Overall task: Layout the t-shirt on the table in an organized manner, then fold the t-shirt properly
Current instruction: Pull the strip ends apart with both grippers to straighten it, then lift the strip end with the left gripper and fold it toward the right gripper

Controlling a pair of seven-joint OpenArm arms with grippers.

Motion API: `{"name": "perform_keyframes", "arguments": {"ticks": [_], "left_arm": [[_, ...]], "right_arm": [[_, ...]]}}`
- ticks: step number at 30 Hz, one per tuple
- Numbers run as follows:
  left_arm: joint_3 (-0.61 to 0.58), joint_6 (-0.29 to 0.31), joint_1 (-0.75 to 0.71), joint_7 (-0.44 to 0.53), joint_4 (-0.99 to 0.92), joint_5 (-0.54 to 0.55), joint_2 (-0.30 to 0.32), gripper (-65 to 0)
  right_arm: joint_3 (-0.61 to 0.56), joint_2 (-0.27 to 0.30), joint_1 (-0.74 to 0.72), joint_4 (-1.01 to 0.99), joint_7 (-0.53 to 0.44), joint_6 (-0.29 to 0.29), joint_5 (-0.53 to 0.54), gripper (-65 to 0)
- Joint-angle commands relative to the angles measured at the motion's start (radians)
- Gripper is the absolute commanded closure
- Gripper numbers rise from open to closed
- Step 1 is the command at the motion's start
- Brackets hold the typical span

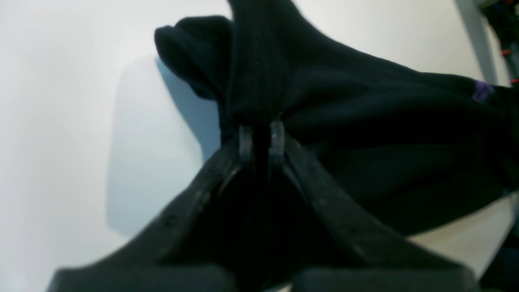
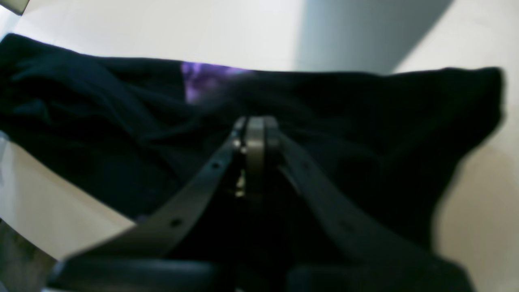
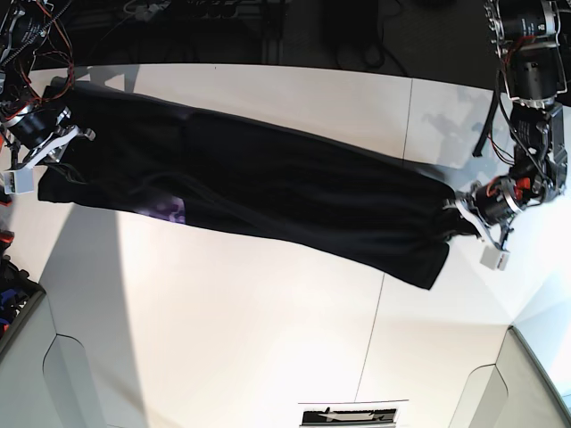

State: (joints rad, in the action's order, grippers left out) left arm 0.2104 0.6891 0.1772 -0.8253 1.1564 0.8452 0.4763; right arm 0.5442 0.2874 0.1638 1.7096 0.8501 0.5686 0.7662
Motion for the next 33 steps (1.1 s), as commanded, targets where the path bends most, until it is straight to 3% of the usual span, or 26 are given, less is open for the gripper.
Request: {"name": "perform_keyframes", "arguments": {"ticks": [1,9,13,16,23,27,33], "left_arm": [[0.007,0.009,0.032,0.024,0.014,-0.013,0.031,0.0],[0.007,0.009,0.073,0.117,0.015,-0.185,0.131,0.0],[0.007,0.009,0.073,0.112,0.050,-0.169,0.169,0.0],[0.005,0.009,0.065,0.038,0.128,-0.110,0.171,0.0],[-0.101,0.009,-0.032,0.005,0.484,0.000,0.169,0.0],[-0.245,0.009,-0.050,0.003,0.612,-0.023,0.130,0.0],[-0.420,0.009,-0.049,0.013,0.601,-0.144,-0.017,0.0]], "right_arm": [[0.006,0.015,-0.005,0.015,-0.019,0.004,0.019,0.0],[0.006,0.014,-0.008,0.016,-0.046,0.004,0.021,0.0],[0.006,0.014,-0.008,0.016,-0.046,0.004,0.020,0.0],[0.006,0.014,-0.008,0.016,-0.046,0.004,0.019,0.0],[0.006,0.014,-0.008,0.016,-0.046,0.004,0.019,0.0],[0.006,0.014,-0.008,0.016,-0.046,0.004,0.016,0.0],[0.006,0.013,-0.006,0.016,-0.045,0.003,-0.003,0.0]]}}
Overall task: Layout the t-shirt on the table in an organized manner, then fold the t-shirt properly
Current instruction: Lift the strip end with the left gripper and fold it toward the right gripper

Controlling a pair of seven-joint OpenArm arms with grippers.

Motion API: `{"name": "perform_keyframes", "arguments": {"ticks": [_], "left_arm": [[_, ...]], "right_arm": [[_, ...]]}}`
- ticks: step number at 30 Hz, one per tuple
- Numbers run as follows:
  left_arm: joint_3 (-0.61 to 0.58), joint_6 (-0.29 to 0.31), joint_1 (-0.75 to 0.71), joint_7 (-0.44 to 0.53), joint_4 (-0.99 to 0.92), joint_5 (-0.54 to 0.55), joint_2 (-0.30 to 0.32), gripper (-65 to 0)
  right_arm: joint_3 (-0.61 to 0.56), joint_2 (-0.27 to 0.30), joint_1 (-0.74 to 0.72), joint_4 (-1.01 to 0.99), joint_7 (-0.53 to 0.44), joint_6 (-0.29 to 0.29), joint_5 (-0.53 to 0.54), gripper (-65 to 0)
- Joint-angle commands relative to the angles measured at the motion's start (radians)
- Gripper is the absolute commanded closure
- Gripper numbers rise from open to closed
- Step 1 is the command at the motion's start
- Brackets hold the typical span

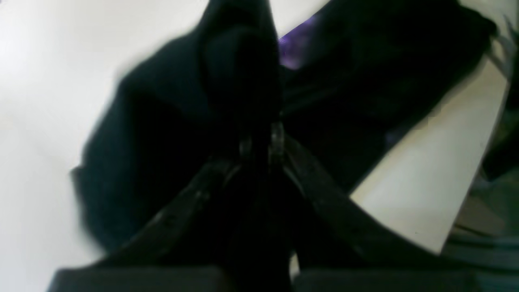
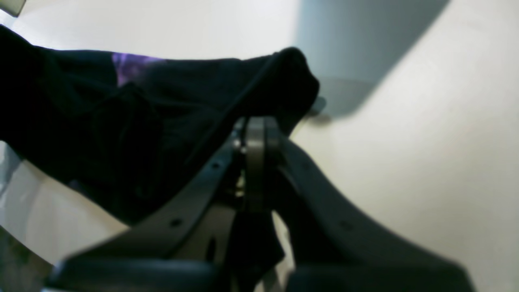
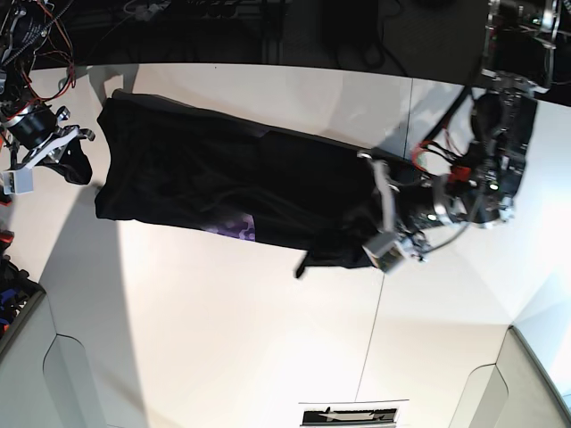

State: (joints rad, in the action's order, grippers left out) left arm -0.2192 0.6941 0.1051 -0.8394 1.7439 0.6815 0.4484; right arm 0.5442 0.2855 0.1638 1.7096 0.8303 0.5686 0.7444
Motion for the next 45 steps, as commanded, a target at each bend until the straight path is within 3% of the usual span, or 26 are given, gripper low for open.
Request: {"name": "perform_keyframes", "arguments": {"ticks": [1,4,8,10,13,18,22,27,36,45], "left_arm": [[-0.007,0.004,0.023,0.029,0.009,-0.008,-0.009,0.0],[-0.035,0.004,0.021,0.027,-0.010,-0.028,-0.053,0.0],[-0.066,0.004,0.010,0.027,-0.016,-0.022,-0.063,-31.2],[-0.076,0.004,0.003,0.027,-0.016,-0.001,-0.063,-37.0],[-0.078,0.004,-0.003,0.011,-0.016,0.071,-0.063,-37.0],[-0.072,0.004,-0.005,-0.053,-0.014,0.231,-0.063,-37.0],[-0.021,0.004,-0.005,-0.064,-0.008,0.254,-0.063,-36.9],[0.075,0.004,-0.008,-0.063,-0.008,0.259,-0.063,-36.9],[0.103,0.004,-0.013,-0.063,-0.009,0.201,-0.062,-36.9],[0.103,0.004,-0.025,-0.059,-0.009,0.195,-0.027,-36.9]], "right_arm": [[0.006,0.016,-0.006,0.016,-0.026,0.003,0.019,0.0],[0.008,0.010,-0.008,0.016,-0.026,0.003,0.019,0.0],[0.022,-0.013,-0.006,0.016,-0.023,0.003,0.019,0.0],[0.036,-0.024,-0.006,0.016,-0.022,0.003,0.020,0.0],[0.058,-0.037,-0.008,0.016,-0.022,0.003,0.029,-0.8],[0.095,-0.037,-0.008,0.016,-0.022,0.003,0.041,-19.6],[0.166,-0.037,-0.008,0.015,-0.022,-0.028,0.032,-26.7],[0.186,-0.037,0.011,-0.003,-0.029,-0.056,0.005,-41.2],[0.022,-0.048,0.011,-0.097,-0.045,-0.055,0.003,-41.8],[-0.014,-0.188,0.011,-0.117,-0.070,-0.053,-0.012,-41.8]]}}
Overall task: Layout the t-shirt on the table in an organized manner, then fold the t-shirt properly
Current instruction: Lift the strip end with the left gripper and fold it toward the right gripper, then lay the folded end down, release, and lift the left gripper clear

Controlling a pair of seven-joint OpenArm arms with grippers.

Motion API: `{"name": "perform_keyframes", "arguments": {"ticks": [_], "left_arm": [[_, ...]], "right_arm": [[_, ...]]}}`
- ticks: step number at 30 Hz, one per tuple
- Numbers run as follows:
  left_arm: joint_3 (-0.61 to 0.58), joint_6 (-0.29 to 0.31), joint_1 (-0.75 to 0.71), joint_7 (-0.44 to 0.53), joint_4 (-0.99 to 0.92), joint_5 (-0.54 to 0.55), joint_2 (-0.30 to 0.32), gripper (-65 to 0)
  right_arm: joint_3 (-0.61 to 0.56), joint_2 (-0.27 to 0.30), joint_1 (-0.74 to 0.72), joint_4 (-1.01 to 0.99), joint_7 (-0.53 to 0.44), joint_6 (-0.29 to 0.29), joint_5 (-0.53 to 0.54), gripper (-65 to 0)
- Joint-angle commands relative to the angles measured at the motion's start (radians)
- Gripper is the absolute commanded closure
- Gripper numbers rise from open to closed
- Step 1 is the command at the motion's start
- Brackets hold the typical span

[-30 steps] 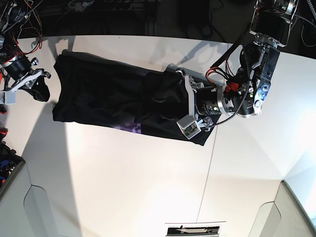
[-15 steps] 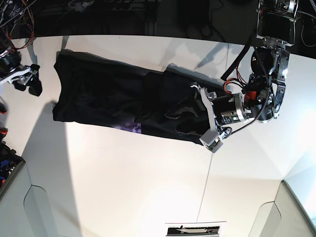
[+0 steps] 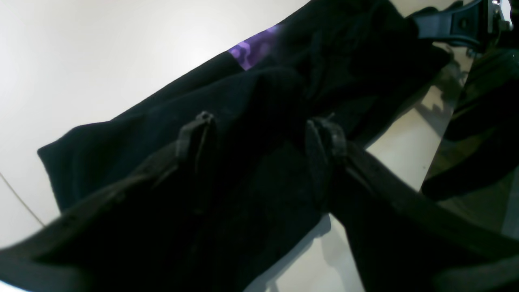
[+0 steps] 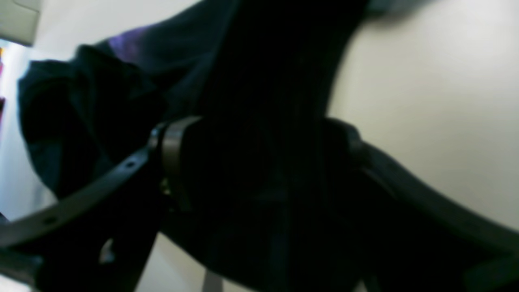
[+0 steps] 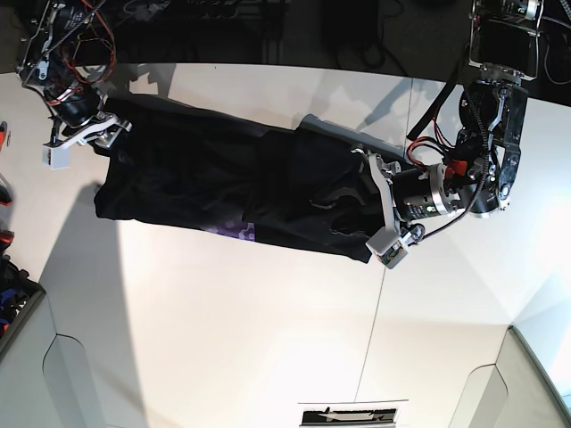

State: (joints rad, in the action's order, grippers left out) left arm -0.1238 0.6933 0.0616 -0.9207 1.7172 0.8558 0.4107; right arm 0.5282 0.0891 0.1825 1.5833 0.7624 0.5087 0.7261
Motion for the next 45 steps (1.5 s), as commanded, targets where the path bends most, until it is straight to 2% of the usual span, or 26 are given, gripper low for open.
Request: {"name": "perform_keyframes", "arguments": {"ticks": [1,8,18,23,25,27,29,35,38,41,45], "left_arm": [[0.007,0.005,0.019,0.023,0.018,0.021,0.014,-36.9],[0.007,0.005,0.019,0.026,0.018,0.027,0.024,-36.9],[0.007,0.005,0.018,0.026,0.018,0.039,0.025,-36.9],[0.007,0.005,0.018,0.026,0.018,0.045,0.025,-36.9],[0.007,0.005,0.018,0.026,0.018,0.046,0.024,-36.9],[0.007,0.005,0.018,0.026,0.018,0.047,0.024,-36.9],[0.007,0.005,0.018,0.026,0.018,0.053,0.024,-36.9],[0.007,0.005,0.019,0.026,0.018,0.057,0.033,-36.9],[0.013,0.005,0.018,0.023,0.018,0.118,0.064,-36.9],[0.072,0.005,0.018,-0.009,0.022,0.200,0.084,-36.9],[0.158,0.005,0.018,-0.012,0.022,0.205,0.108,-36.9]], "right_arm": [[0.002,-0.004,-0.008,0.002,-0.011,0.012,0.006,-41.8],[0.002,-0.055,-0.011,-0.019,-0.037,0.021,0.018,-41.8],[0.001,-0.057,-0.054,-0.019,-0.028,0.023,0.039,-41.7],[-0.017,-0.059,-0.094,-0.021,-0.022,0.019,-0.007,-40.6],[-0.034,-0.059,-0.094,-0.021,-0.026,0.019,-0.016,-30.4],[-0.048,-0.059,-0.094,-0.021,-0.031,0.023,-0.031,-14.0],[-0.056,-0.059,-0.094,-0.021,-0.051,0.049,-0.047,-0.4],[-0.055,-0.058,-0.104,-0.021,-0.089,0.053,-0.127,0.0],[-0.039,-0.048,-0.127,-0.021,-0.089,0.053,-0.162,0.0],[-0.008,-0.020,-0.148,-0.021,-0.089,0.053,-0.177,0.0],[0.045,0.030,-0.149,-0.021,-0.088,0.052,-0.176,0.0]]}}
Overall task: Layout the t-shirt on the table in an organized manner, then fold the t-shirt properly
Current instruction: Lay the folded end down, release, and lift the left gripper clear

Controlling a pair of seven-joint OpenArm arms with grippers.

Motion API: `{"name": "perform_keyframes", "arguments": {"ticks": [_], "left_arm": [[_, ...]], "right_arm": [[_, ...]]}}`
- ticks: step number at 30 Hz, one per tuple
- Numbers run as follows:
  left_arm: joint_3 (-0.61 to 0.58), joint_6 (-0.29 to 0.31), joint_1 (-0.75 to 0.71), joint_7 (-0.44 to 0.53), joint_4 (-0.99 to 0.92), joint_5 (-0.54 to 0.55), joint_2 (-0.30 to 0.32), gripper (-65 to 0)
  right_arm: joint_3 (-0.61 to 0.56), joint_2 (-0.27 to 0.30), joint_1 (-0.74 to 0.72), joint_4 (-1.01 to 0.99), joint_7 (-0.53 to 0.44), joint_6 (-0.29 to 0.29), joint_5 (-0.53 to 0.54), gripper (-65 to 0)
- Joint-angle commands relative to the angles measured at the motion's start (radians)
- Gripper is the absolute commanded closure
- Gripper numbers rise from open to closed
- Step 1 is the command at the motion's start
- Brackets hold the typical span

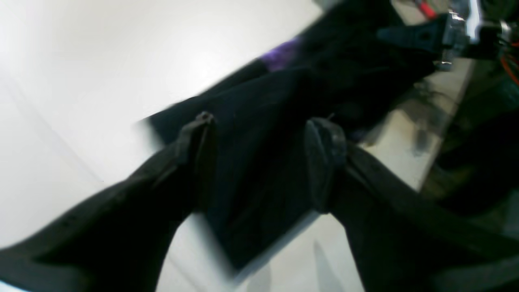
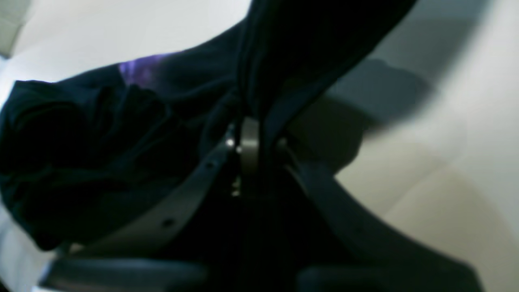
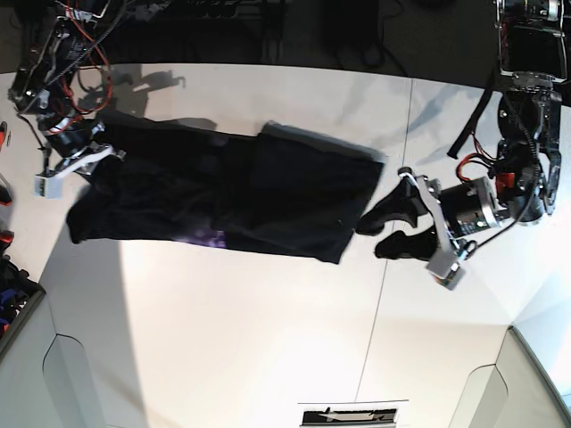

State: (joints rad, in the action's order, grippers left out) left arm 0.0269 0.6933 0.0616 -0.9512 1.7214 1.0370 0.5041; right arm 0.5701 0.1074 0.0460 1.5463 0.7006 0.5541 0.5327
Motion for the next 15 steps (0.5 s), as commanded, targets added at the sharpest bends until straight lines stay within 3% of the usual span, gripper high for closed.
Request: {"name": "perform_keyframes", "arguments": {"ticks": [1,9,15], "left_arm": [[0.018,0.005,0.016,0.018,0.018,0.024,0.024,-36.9],[0.017,0.005,-0.066,0.037,0.004,0.006,0.009,-36.9],[0.017,0.005,-0.106,0.167,-0.124,-0.145,-0.077,-36.9]], "right_arm": [[0.017,0.023,-0.013,0.016,-0.026,0.006,0.018,0.0],[0.090,0.121,-0.013,0.016,0.011,0.006,0.119,0.0],[0.091,0.135,-0.023,0.018,0.048,0.008,0.223,0.0]]}}
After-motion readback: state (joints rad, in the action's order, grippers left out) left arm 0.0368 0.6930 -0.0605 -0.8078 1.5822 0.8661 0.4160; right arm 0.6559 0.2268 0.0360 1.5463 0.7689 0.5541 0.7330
